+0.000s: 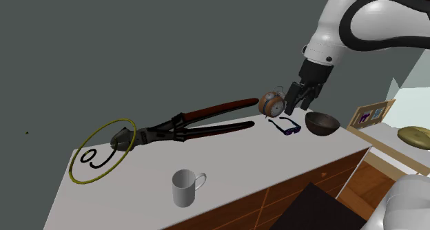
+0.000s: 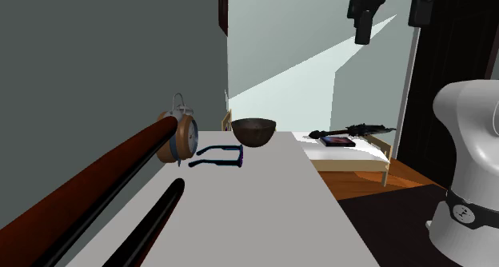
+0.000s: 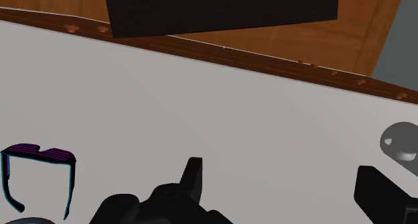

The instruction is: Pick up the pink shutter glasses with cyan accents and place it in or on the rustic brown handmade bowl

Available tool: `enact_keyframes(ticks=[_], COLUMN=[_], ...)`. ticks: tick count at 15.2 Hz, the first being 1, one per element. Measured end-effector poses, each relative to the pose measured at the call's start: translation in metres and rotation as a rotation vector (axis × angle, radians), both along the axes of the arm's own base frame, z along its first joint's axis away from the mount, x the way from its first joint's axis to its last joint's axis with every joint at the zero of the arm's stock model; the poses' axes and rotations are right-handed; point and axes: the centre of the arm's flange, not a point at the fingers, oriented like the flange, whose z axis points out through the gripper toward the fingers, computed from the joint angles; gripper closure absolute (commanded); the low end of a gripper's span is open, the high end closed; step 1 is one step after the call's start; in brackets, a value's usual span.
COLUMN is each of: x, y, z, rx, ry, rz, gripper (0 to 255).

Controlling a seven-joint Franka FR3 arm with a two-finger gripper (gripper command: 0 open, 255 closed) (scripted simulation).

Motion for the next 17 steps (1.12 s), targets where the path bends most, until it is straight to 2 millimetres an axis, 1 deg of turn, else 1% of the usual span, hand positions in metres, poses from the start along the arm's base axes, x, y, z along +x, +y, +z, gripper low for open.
enact_keyframes(ticks=[1,2,4,7,9,11,13,17], x=[0.0,0.003,0.014,0.031,0.046,0.055,0.066,0.093], y=[0.0,-0.005,-0.017,-0.043,-0.058,-0.076,-0.094,-0.13], z=[0.0,-0.004,-0.019,-0.039,-0.052,-0.069,-0.081,-0.112], rx=[0.0,-0.001,-0.002,-0.006,-0.008,-0.011,-0.013,-0.019], ry=[0.0,0.0,0.002,0.002,0.002,0.003,0.003,0.003], rz=[0.0,-0.002,-0.011,-0.026,-0.036,-0.047,-0.057,-0.078], gripper=[0,0,0,0,0,0,0,0])
